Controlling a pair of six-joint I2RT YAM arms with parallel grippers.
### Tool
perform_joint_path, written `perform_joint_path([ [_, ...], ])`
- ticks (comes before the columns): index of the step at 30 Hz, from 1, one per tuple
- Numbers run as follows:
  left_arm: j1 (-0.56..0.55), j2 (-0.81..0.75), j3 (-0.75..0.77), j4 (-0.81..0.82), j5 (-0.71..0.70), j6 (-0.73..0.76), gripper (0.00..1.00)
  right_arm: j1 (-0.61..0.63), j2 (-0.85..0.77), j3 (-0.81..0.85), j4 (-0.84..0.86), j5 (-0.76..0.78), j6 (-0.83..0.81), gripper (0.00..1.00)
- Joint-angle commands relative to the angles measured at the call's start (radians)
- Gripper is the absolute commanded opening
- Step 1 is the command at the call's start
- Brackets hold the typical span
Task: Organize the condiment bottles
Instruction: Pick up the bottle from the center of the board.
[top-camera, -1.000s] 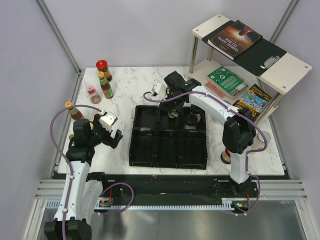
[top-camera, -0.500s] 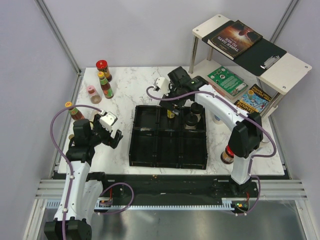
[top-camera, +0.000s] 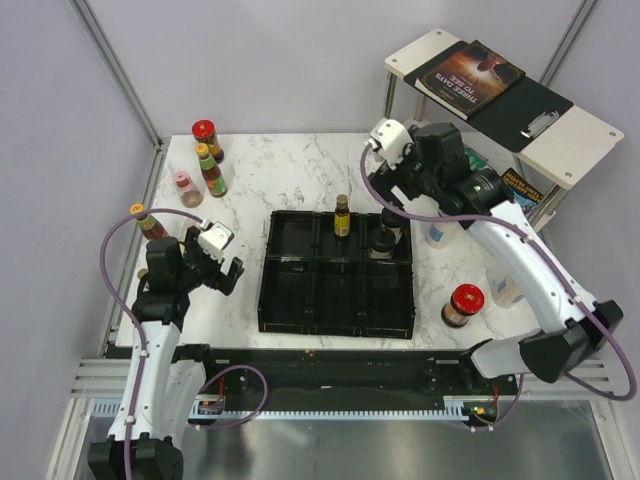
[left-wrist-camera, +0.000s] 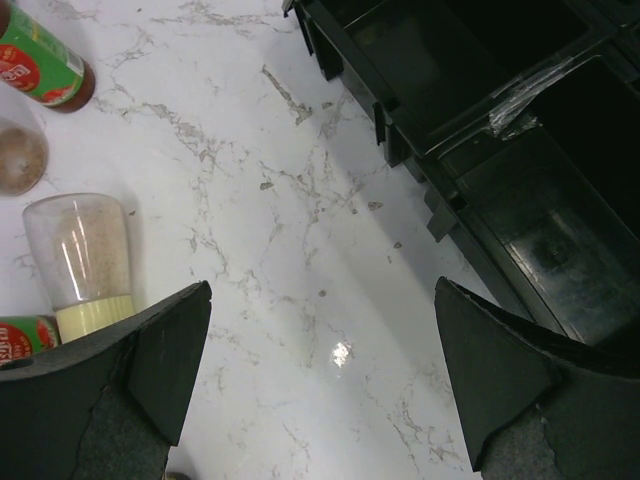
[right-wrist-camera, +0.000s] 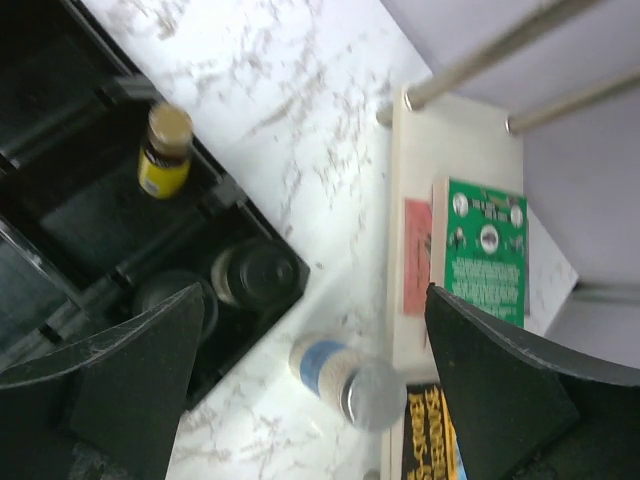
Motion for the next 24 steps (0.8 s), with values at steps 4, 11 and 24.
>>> perform_joint_path([
  [4,0.006,0.033,0.129,0.059,-0.123,0.042,1.00,-0.033,-0.226,-0.288,0.044,-0.017,-0.034,0.98],
  [11,0.006,0.024,0.194,0.048,-0.146,-0.008,1.00,-0.083,-0.496,-0.490,0.141,0.030,-0.034,0.98],
  [24,0.006,-0.055,0.083,0.024,-0.030,-0.002,1.00,-0.297,-0.382,-0.537,0.132,0.184,0.046,0.98],
])
